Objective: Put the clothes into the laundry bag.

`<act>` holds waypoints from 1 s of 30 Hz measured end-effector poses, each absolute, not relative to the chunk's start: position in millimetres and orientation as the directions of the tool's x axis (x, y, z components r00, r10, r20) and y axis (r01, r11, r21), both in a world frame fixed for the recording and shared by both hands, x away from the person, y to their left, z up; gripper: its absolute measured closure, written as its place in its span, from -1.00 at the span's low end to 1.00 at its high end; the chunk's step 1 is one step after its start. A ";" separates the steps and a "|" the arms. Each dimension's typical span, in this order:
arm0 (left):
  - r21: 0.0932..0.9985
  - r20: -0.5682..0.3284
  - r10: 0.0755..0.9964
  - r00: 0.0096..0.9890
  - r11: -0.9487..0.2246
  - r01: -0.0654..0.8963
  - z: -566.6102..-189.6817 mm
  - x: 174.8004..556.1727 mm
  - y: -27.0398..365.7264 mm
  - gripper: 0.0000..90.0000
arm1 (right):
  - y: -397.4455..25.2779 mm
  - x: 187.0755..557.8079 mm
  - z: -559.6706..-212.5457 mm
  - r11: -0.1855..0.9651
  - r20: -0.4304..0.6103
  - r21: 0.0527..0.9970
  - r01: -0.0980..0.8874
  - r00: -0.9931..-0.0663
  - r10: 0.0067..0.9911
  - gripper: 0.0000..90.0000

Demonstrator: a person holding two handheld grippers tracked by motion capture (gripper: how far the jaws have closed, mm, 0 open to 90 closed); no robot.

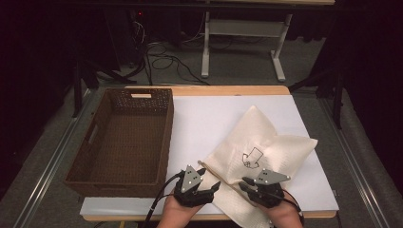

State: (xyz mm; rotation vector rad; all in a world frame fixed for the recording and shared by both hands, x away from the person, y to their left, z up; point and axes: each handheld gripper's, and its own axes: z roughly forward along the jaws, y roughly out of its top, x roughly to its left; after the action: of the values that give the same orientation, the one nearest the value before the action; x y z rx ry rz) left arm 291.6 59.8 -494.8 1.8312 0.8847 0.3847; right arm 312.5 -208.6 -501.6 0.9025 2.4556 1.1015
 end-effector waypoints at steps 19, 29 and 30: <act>0.894 -0.139 0.729 0.670 -0.198 0.402 -494.0 293.0 61.6 -0.27 | -208.6 300.7 -478.1 0.443 0.015 0.815 0.374 -0.778 0.628 0.16; 0.894 -0.141 0.730 0.669 -0.196 0.403 -494.1 293.8 62.1 -0.27 | -207.1 305.3 -486.0 0.437 0.054 0.800 0.412 -0.775 0.630 0.04; 0.894 -0.141 0.730 0.669 -0.196 0.403 -494.2 293.8 62.2 -0.27 | -206.6 305.4 -486.1 0.432 0.063 0.800 0.416 -0.774 0.630 0.00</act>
State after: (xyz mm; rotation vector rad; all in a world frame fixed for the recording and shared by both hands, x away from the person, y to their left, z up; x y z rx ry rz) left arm 293.8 62.2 -494.2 1.8206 0.9006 0.3851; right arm 305.4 -206.6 -486.1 0.9116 2.4403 1.2588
